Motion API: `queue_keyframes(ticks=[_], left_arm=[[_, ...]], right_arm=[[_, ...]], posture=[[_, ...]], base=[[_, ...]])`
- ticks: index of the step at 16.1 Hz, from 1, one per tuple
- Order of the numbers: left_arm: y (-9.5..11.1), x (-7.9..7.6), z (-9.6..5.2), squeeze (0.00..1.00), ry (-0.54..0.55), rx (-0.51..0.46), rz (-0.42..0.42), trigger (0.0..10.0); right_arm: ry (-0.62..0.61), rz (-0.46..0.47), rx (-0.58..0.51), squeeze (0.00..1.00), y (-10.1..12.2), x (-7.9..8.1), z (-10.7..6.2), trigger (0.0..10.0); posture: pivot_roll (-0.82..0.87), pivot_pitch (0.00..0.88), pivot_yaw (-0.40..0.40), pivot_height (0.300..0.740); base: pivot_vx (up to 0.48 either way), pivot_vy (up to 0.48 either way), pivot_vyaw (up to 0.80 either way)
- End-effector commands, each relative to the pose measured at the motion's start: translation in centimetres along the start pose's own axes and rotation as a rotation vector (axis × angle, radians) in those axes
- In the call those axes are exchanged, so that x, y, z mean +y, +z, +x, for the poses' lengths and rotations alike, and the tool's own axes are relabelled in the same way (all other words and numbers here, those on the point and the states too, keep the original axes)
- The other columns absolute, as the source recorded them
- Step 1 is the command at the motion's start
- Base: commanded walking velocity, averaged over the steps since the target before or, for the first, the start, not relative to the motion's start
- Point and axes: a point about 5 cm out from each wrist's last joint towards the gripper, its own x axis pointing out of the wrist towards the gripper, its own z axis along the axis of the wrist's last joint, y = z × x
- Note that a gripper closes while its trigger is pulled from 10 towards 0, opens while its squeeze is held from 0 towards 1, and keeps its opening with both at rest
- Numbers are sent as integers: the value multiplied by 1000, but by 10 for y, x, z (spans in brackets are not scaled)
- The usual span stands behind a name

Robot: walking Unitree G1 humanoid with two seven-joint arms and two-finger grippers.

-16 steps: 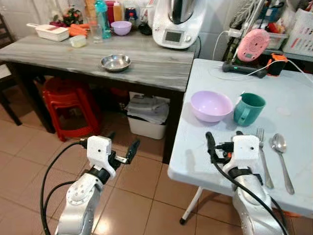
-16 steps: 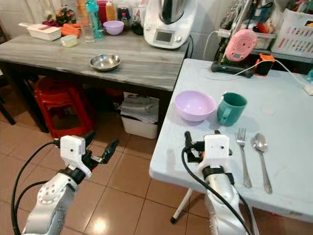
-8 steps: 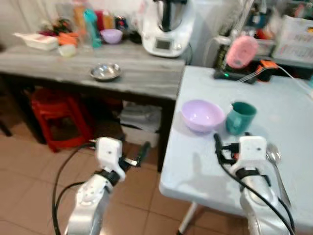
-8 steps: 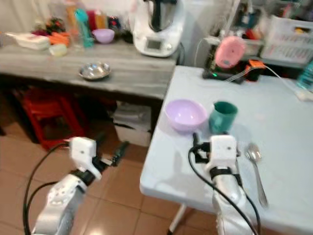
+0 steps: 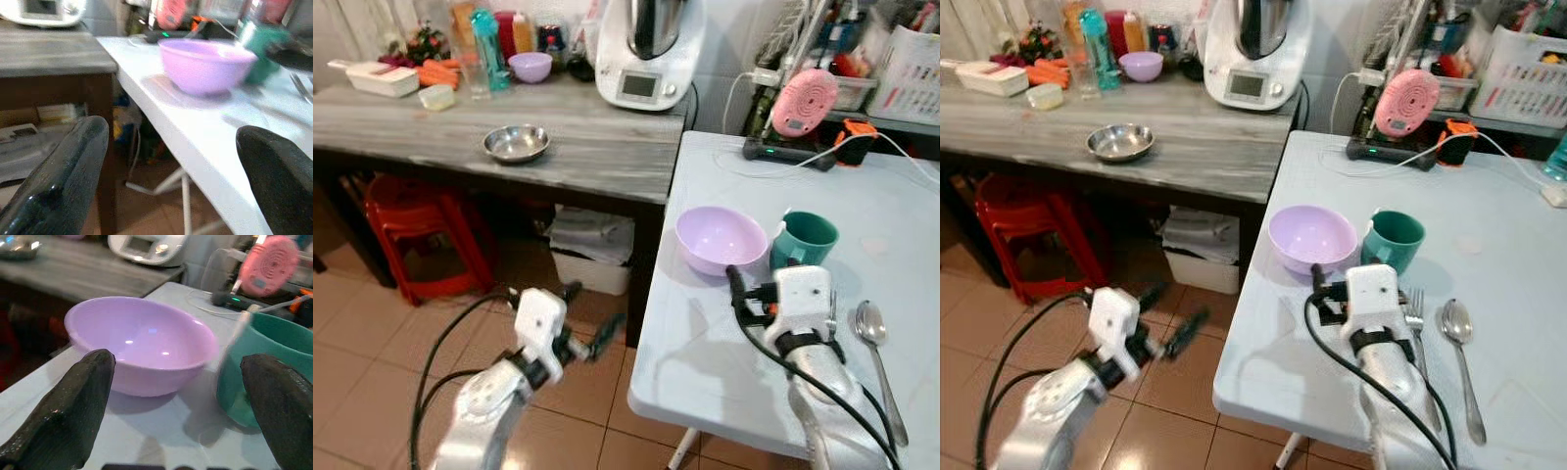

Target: Setting the table

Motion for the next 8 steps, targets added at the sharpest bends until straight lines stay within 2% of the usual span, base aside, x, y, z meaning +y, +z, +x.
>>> queue_keyframes(ticks=[1,5,8], left_arm=[[6,-1,-2,0,-45,-16,30,10000],[6,-4,-4,0,-130,-3,27,10000],[19,-7,3,0,-109,-75,50,10000]], right_arm=[[25,-44,12,0,2,-2,4,10000],[65,-105,23,0,10,-16,15,10000],[174,-150,84,0,8,-18,26,10000]], posture=[[-43,0,-32,740],[-55,0,-44,740],[-66,0,-55,740]], base=[[0,0,0],[0,0,0],[0,0,0]])
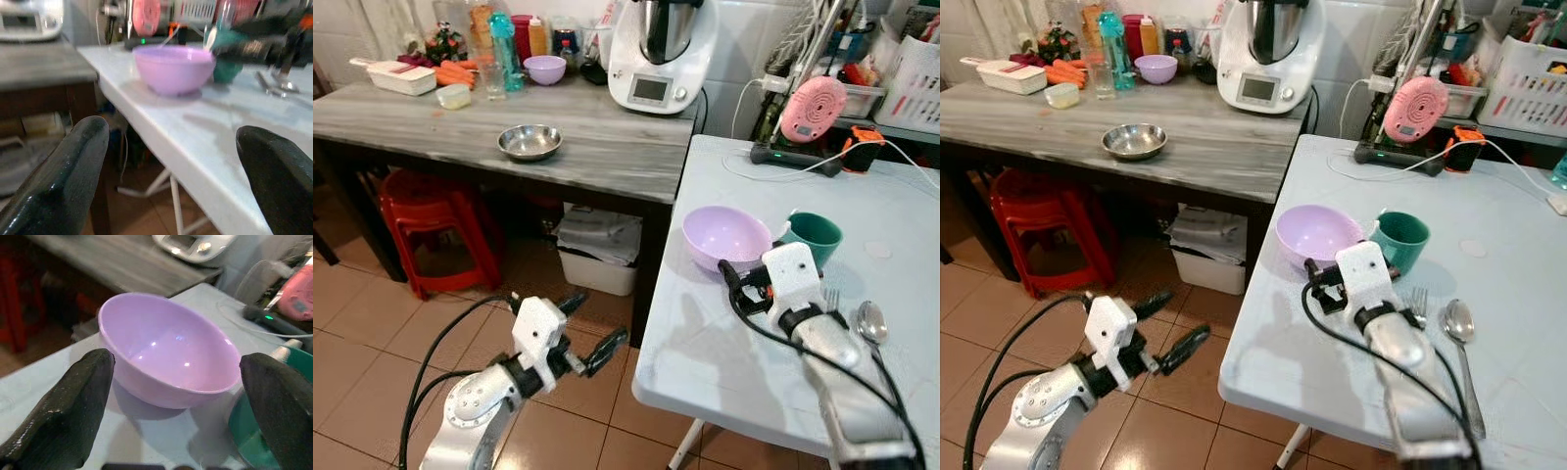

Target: Setting the table

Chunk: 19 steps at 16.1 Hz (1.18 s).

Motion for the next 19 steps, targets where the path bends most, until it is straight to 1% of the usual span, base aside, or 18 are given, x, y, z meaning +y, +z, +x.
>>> queue_keyframes(ticks=[1,4,5,6,7,10,12,13,14,15,16,17,19], left_arm=[[10,0,7,0,-3,-38,25,10000],[13,-1,15,0,-5,-54,37,10000],[18,-2,23,0,9,-76,41,10000],[19,-2,25,0,15,-82,42,10000],[18,-3,26,0,38,-85,39,10000],[13,-5,25,0,49,-77,34,10000],[8,-9,24,0,31,-78,25,10000],[6,-10,23,0,23,-77,22,10000],[3,-11,23,0,17,-71,22,10000],[1,-10,22,0,16,-66,24,10000],[-1,-8,22,0,16,-60,34,10000],[-2,-7,22,0,17,-58,48,10000],[-4,-1,21,0,29,-52,119,10000]], right_arm=[[80,-29,39,0,-1,2,7,10000],[152,-83,58,0,-1,3,16,10000],[200,-131,66,0,1,2,25,10000],[214,-142,68,0,3,2,27,10000],[263,-182,72,0,8,0,36,10000],[298,-233,79,0,14,-5,47,10000],[330,-262,100,0,14,-9,55,10000],[342,-262,113,0,13,-11,59,10000],[352,-264,126,0,11,-13,62,9686],[360,-273,136,0,10,-14,64,2275],[369,-289,152,0,8,-15,66,0],[372,-300,161,0,7,-16,68,0],[390,-324,175,0,3,-17,70,0]], posture=[[-69,0,-58,740],[-71,0,-61,740],[-72,0,-69,740],[-72,0,-69,740],[-69,0,-77,740],[-62,0,-82,740],[-60,0,-82,740],[-59,0,-81,740],[-59,0,-81,740],[-59,0,-81,740],[-57,0,-76,740],[-57,0,-76,740],[-47,0,-73,740]], base=[[0,0,0],[0,0,0],[0,0,0],[0,0,0],[0,0,0],[0,0,0],[0,0,0],[0,0,0],[0,0,0],[0,0,0],[0,0,0],[0,0,0],[0,0,0]])
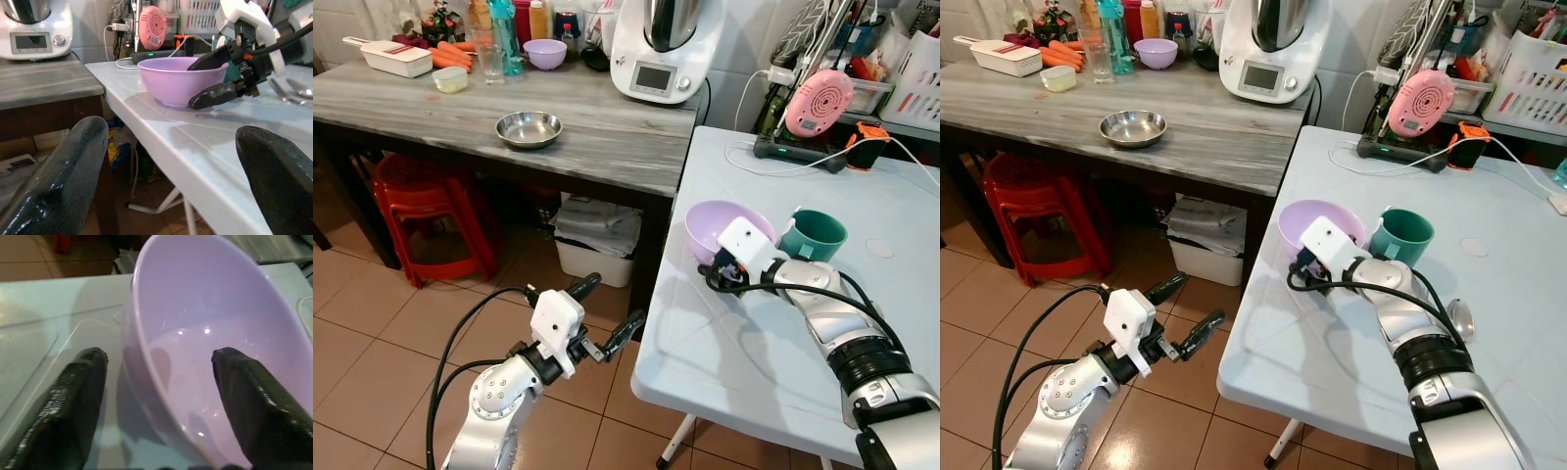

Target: Setting the table

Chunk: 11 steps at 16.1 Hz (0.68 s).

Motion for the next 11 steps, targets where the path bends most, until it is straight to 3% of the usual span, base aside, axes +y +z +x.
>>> queue_keyframes(ticks=[1,11], left_arm=[[1,2,2,0,-2,-2,28,10000],[1,7,4,0,-47,-6,77,10000]], right_arm=[[-3,-35,-9,0,6,-7,-1,0],[34,-69,-67,0,10,-3,2,0]], posture=[[-42,0,-71,740],[-42,0,-50,740]], base=[[0,0,0],[0,0,0]])
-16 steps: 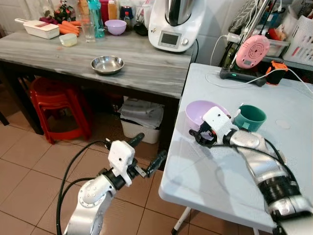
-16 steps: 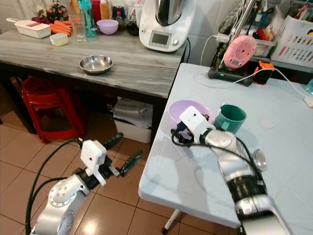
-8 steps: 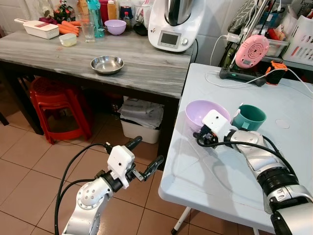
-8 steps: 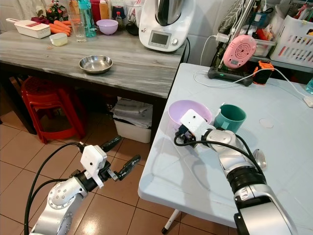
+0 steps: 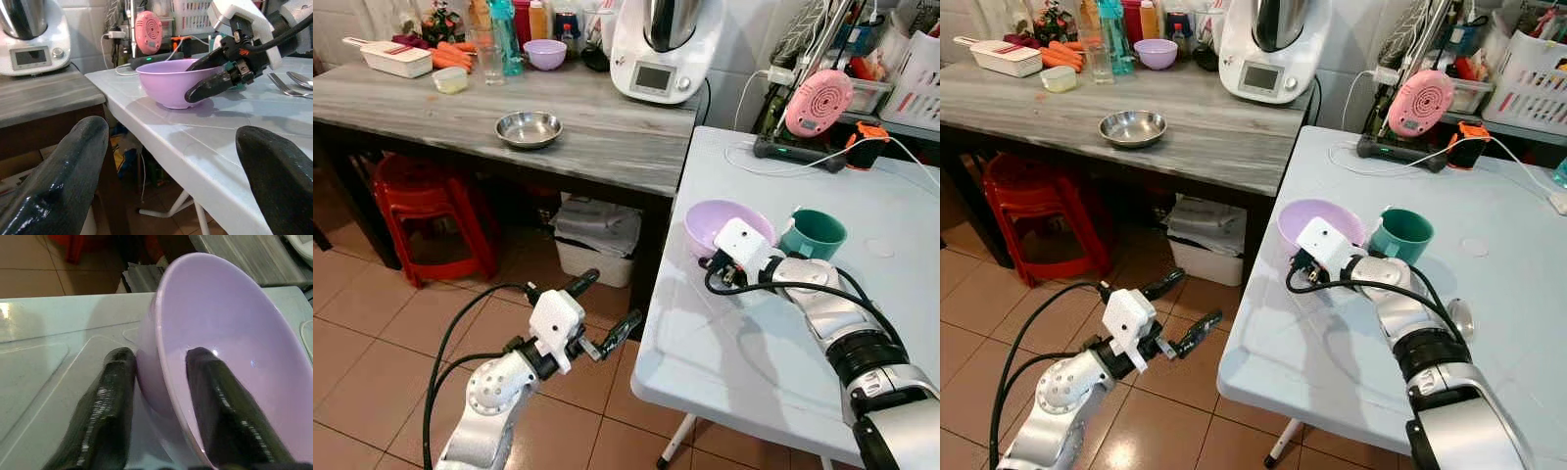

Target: Setting the table

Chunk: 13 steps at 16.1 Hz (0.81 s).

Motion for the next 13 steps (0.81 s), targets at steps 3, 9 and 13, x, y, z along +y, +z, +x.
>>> queue_keyframes(ticks=[3,9,13], left_arm=[[-1,3,1,0,-28,7,3,10000],[-1,-2,0,0,-150,45,48,10000],[-2,3,-4,0,-137,58,75,10000]], right_arm=[[6,-19,-16,0,3,-2,1,0],[0,-21,-35,0,5,-2,0,0],[-8,-18,-48,0,6,-1,0,0]], posture=[[-39,0,-43,740],[-32,0,-38,740],[-24,0,-32,740]], base=[[0,0,0],[0,0,0],[0,0,0]])
